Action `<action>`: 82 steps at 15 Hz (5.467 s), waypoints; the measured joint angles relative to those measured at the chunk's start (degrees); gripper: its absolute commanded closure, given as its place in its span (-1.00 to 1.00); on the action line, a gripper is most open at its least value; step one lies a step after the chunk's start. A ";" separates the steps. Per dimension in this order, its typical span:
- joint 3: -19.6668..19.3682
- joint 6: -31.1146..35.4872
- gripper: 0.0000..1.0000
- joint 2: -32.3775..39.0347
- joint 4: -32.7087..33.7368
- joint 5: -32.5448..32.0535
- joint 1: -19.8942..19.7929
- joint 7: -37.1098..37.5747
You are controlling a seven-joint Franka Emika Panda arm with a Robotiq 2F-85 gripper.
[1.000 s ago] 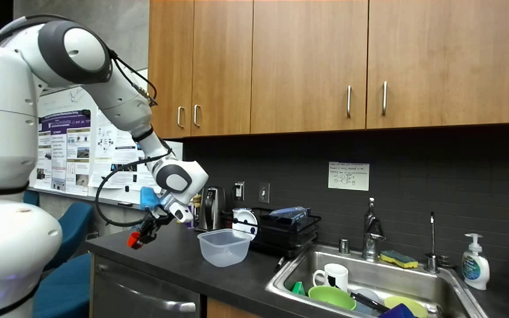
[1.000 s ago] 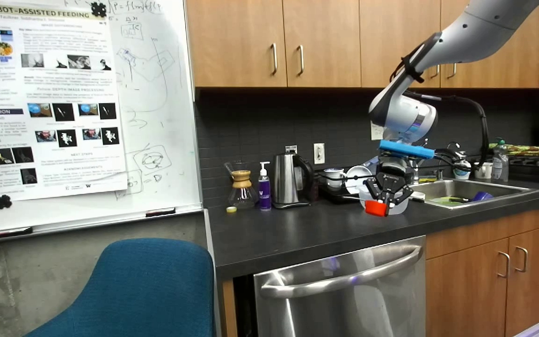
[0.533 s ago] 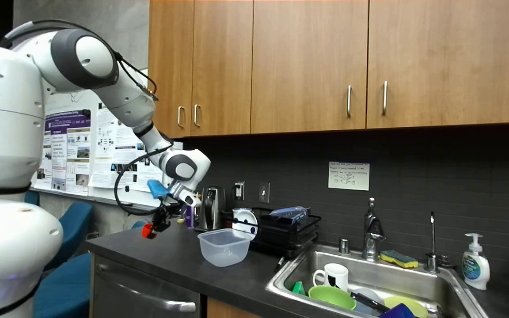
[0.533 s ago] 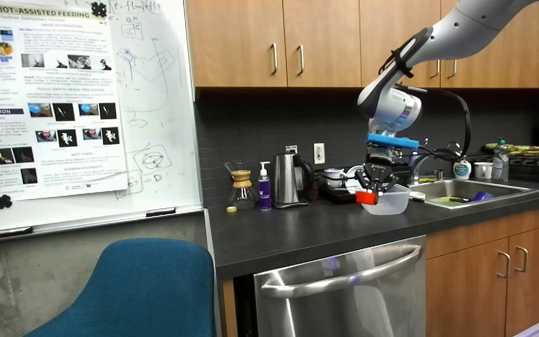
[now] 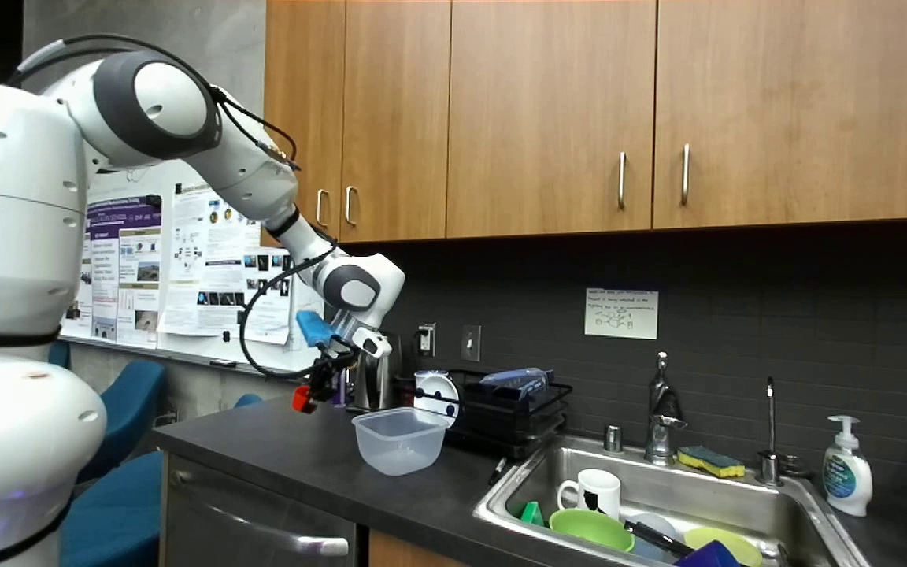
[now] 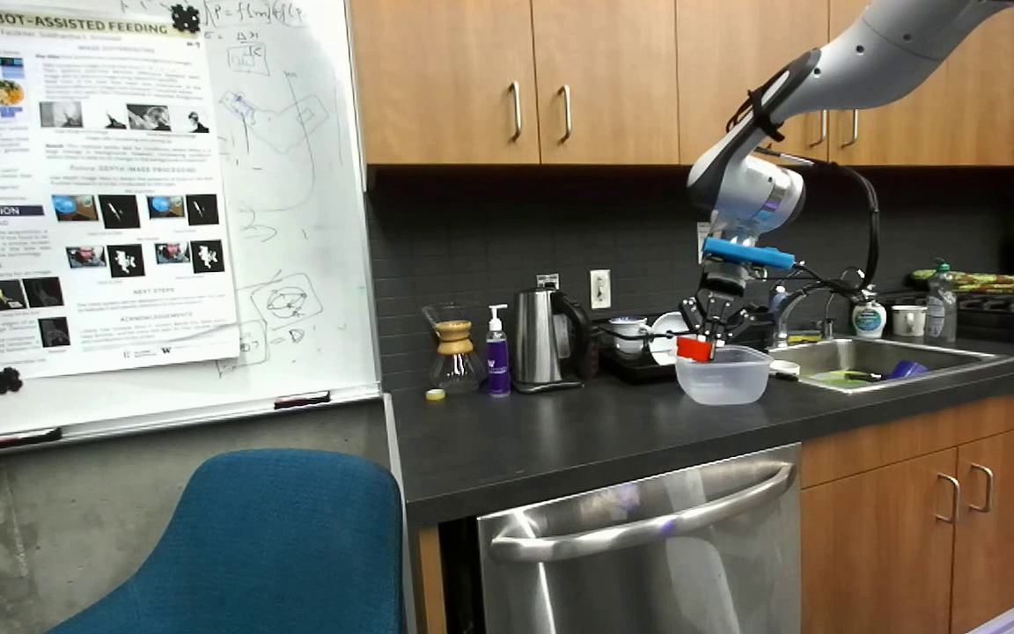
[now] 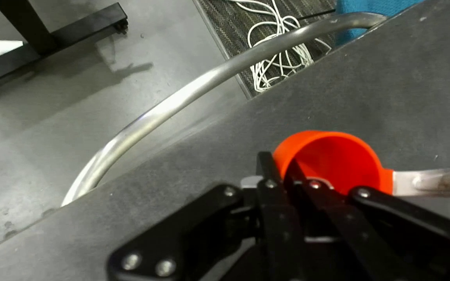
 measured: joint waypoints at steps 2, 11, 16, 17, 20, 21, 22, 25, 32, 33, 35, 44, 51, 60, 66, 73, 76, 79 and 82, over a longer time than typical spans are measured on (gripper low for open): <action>-0.47 -0.01 0.96 0.40 0.52 0.17 -0.67 -0.87; -2.23 -0.69 0.96 1.39 3.21 -0.05 -2.47 -2.40; -2.59 -1.28 0.96 3.92 7.44 -0.86 -2.86 -3.31; -2.62 -1.76 0.96 4.69 8.76 -0.83 -3.03 -3.46; -2.74 -3.14 0.96 6.90 12.51 -0.57 -3.72 -3.79; -2.81 -3.63 0.96 7.51 13.60 -0.56 -3.95 -3.80; -2.91 -4.12 0.96 8.06 14.62 -0.56 -4.16 -3.80; -3.19 -5.28 0.96 9.40 17.08 -0.56 -4.91 -3.79; -4.71 -9.49 0.96 12.23 24.32 -0.76 -7.23 -3.80; -4.88 -10.15 0.96 12.64 25.37 -0.70 -7.66 -3.80; -5.18 -11.53 0.96 13.57 27.46 -0.61 -8.42 -3.80; -5.36 -13.39 0.86 15.45 30.96 -0.30 -9.38 -3.76; -5.36 -13.52 0.86 15.47 31.09 -0.30 -9.38 -3.76; -5.36 -13.59 0.86 15.61 31.23 -0.30 -9.38 -3.75; -5.36 -13.58 0.96 15.70 31.25 -0.31 -9.38 -3.75; -5.36 -13.37 0.96 16.04 31.21 -0.03 -9.38 -4.13; -5.36 -13.49 0.96 16.11 31.20 -0.04 -9.38 -4.13; -5.36 -13.52 0.37 16.13 31.18 -0.05 -9.38 -4.13; -5.36 -13.41 0.14 16.13 31.12 -0.04 -9.38 -4.08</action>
